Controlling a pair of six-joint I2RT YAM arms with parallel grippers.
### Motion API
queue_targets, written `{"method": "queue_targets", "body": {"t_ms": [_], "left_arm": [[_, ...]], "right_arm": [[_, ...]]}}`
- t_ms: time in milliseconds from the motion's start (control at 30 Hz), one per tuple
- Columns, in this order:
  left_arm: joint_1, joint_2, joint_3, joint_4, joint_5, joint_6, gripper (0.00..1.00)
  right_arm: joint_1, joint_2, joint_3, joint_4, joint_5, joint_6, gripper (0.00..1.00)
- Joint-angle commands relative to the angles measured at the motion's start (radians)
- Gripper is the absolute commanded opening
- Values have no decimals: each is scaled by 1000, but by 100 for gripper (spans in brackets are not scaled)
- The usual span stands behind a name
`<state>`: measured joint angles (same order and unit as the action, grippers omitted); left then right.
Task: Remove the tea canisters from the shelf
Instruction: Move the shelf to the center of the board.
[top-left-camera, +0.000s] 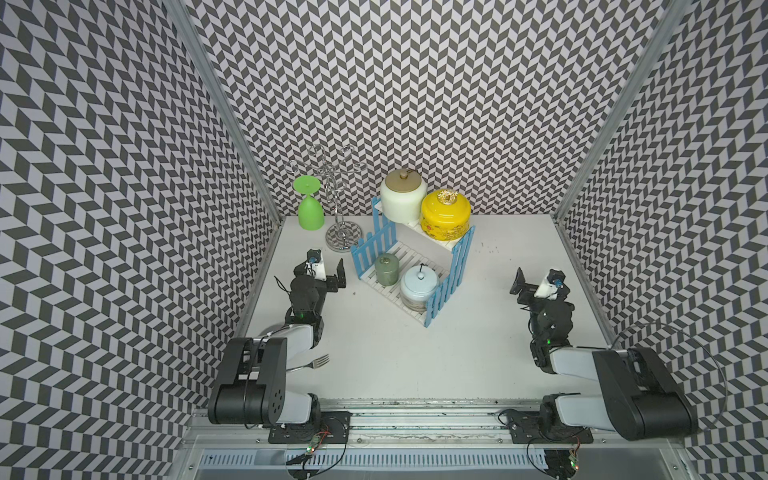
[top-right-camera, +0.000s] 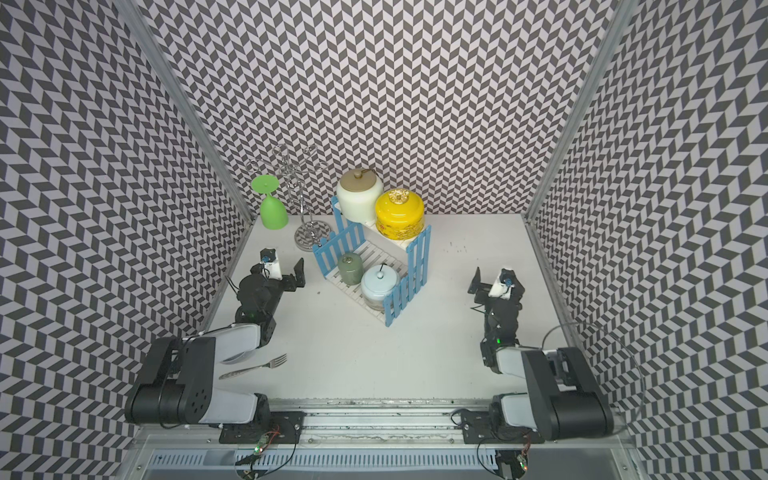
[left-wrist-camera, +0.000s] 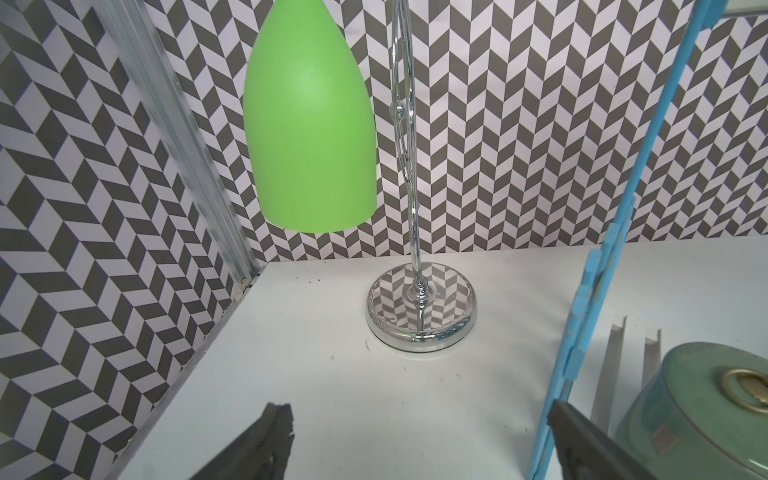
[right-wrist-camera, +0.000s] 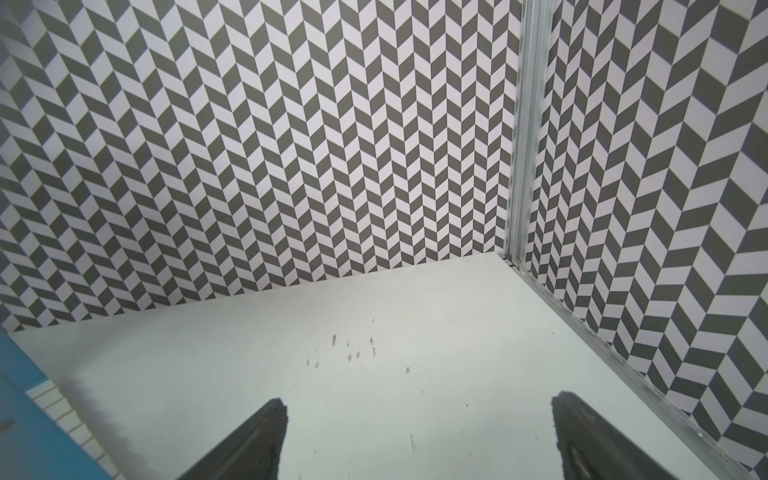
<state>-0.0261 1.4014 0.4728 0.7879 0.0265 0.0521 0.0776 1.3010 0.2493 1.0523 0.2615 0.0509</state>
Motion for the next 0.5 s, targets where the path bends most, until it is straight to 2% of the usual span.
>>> {"method": "queue_targets", "body": {"t_ms": [0, 33, 167, 233, 367, 467], "left_arm": [[-14, -74, 51, -243, 41, 4, 100], [-17, -105, 62, -283, 41, 2, 100], [-21, -205, 141, -493, 38, -27, 100], [-21, -230, 208, -611, 42, -31, 100], [-21, -237, 298, -747, 1, -51, 100], [-15, -248, 283, -720, 40, -55, 100]], "right_arm": [[8, -95, 99, -320, 19, 90, 100], [7, -129, 114, -379, 20, 94, 100], [6, -217, 177, -610, 112, 407, 100], [5, -259, 220, -763, 91, 512, 100], [5, -346, 241, -877, -75, 517, 100], [7, -410, 218, -884, -163, 507, 100]]}}
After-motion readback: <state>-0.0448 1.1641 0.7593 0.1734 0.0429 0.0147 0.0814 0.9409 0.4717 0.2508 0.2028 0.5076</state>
